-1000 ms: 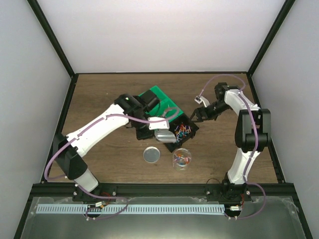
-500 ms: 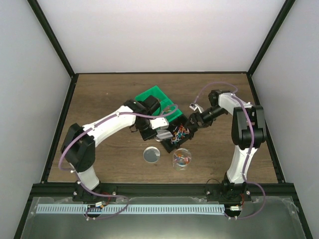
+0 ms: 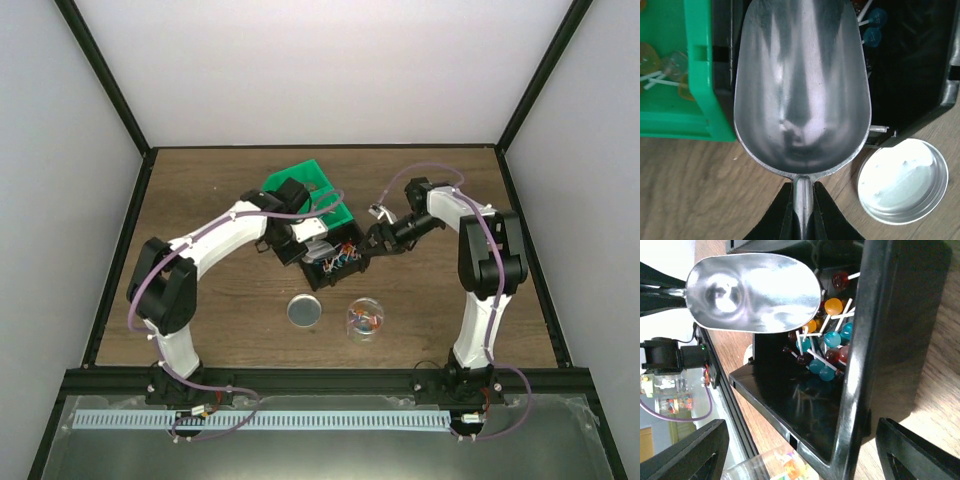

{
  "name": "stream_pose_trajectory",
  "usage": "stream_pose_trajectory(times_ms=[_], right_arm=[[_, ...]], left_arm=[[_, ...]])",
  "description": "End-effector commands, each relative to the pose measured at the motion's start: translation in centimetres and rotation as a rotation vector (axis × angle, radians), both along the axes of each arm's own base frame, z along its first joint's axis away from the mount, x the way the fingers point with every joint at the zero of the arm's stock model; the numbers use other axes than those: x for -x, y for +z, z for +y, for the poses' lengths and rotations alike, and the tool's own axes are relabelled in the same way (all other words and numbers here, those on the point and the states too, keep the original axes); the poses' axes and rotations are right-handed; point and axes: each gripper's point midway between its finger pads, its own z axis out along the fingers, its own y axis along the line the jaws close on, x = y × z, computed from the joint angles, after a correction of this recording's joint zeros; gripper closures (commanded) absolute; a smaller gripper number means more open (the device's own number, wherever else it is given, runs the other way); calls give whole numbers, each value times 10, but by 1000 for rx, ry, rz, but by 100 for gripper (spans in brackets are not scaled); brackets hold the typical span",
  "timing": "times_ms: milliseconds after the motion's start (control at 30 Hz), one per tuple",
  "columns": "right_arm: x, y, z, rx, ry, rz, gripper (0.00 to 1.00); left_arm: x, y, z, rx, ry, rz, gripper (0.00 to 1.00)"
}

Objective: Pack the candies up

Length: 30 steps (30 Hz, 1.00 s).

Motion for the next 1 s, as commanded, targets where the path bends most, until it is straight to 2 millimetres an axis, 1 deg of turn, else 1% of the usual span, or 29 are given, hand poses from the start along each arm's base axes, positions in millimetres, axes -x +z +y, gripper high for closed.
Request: stream_pose_trajectory(times_ms=[0,67,133,200,267,333,500,667,767,867,967], right_arm=[[-18,14,12,-68,-23,-17,18],[-20,13,15,-69,-25,-16,19],[-27,11,17,-57,-35,-23,21],[-36,11,17,-50,-50,-41,24],[-44,13,19,-52,-62,-58,27],[-46,14,24,-61,-57,-57,30],[-37,6,35,-76,-27,-29,43],[-30,11,44,-111,-9,-16,55],[-22,10,47,-118,1,-5,59],[-15,8,50,-132,8,10,64],[-11,6,50,-133,10,20,69]], left_arm=[[-3,21,14,-105,-128,-47,96],[2,25,27,-169,-167,-31,96],[9,29,37,-223,-216,-15,96],[11,32,46,-288,-252,-17,96],[9,36,52,-351,-281,-36,96],[9,39,51,-392,-301,-38,96],[6,40,40,-470,-334,-66,96],[7,30,40,-557,-380,-80,96],[6,26,42,-594,-393,-84,96],[10,19,38,-588,-407,-63,96],[14,6,36,-582,-413,-15,96]])
